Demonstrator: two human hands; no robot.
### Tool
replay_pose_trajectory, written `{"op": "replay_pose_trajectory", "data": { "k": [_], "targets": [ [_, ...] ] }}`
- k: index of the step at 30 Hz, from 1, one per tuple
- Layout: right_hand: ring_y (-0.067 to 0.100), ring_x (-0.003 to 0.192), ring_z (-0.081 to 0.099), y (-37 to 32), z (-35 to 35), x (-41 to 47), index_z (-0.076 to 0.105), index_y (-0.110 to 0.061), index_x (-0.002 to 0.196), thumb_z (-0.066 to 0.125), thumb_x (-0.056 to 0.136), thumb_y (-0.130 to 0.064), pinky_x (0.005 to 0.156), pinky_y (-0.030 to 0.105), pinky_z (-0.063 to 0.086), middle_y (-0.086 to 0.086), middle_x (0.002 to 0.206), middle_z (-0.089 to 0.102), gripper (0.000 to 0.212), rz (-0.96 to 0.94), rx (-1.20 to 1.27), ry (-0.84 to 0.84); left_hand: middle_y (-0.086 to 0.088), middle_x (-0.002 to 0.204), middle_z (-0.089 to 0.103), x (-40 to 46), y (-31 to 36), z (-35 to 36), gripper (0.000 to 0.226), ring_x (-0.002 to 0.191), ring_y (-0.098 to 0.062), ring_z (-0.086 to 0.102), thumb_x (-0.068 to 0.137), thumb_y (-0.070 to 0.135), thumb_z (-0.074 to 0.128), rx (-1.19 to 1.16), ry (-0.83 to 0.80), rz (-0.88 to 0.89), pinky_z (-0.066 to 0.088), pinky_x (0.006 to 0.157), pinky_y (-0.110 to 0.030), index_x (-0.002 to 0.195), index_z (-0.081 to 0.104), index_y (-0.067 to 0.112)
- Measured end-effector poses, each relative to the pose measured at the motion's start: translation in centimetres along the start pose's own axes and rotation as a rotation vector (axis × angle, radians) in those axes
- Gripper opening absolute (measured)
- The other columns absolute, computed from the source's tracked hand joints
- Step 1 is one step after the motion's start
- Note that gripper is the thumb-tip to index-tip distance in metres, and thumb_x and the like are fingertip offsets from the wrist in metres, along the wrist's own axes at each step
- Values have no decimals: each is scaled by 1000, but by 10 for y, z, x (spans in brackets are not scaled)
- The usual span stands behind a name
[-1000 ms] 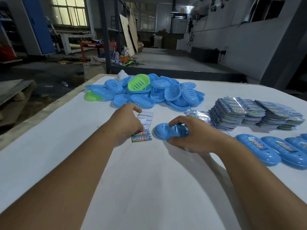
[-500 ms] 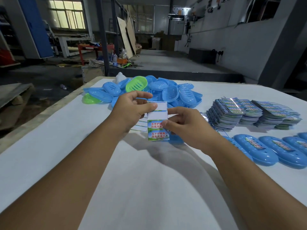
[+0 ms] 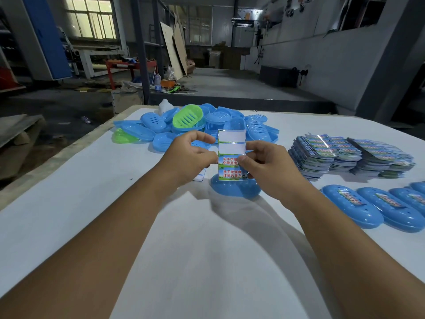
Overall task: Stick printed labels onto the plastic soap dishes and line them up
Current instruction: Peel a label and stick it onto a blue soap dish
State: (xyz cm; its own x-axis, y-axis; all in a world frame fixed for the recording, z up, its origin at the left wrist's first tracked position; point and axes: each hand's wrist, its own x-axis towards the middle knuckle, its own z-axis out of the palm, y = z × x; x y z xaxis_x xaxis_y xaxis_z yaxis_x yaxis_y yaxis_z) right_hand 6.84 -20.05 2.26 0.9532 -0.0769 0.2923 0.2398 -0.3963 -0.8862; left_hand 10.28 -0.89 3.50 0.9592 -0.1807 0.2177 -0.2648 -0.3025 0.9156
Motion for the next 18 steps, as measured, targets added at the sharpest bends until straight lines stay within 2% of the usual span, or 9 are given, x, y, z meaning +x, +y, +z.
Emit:
{"op": "replay_pose_trajectory", "data": {
  "k": [3,6,8,10,12,14,18],
  "targets": [
    [15,86,75,1,0,0,68,-17,115,66,97,-16,80,32,62,0,86,78,18,14,19,-6,9,71,75,0,0,0,28,65,-1,63,81,15,76,8,-23,5,48,58,-21,98,61,31],
    [15,87,75,2,1,2,65,-18,120,67,96,-16,84,40,62,-1,89,79,24,35,34,-7,7,75,76,-1,0,-1,29,66,-1,66,81,12,74,-3,-44,12,53,63,-23,99,58,29],
    [7,79,73,4,1,2,62,-21,123,71,93,-21,73,30,61,-5,90,77,31,42,-9,41,7,78,77,-1,0,-1,31,69,-6,67,82,12,75,-16,-62,16,53,67,-29,100,56,28],
    [5,69,66,6,0,2,60,-28,111,77,87,-31,62,24,53,-8,88,69,30,15,-166,135,6,80,77,-2,0,0,32,73,-16,63,82,13,76,-29,-73,24,49,67,-34,99,54,27],
    [7,63,57,7,0,0,62,-28,91,80,83,-34,60,26,48,-9,78,64,21,-28,-295,182,7,81,77,-2,0,1,32,73,-18,63,83,15,77,-18,-76,37,47,64,-33,97,51,27],
    [6,58,57,5,2,-1,66,-24,75,78,82,-32,59,28,49,-8,67,68,16,-50,-313,144,8,82,77,-3,0,4,32,72,-14,64,84,17,77,17,-74,60,46,63,-31,94,49,29],
    [-2,50,56,0,6,-5,72,-25,66,73,82,-32,46,11,38,-18,58,68,18,-83,-336,78,9,82,76,-6,0,9,31,64,-5,63,85,19,75,66,-56,113,44,62,-26,90,48,33]
  ]
}}
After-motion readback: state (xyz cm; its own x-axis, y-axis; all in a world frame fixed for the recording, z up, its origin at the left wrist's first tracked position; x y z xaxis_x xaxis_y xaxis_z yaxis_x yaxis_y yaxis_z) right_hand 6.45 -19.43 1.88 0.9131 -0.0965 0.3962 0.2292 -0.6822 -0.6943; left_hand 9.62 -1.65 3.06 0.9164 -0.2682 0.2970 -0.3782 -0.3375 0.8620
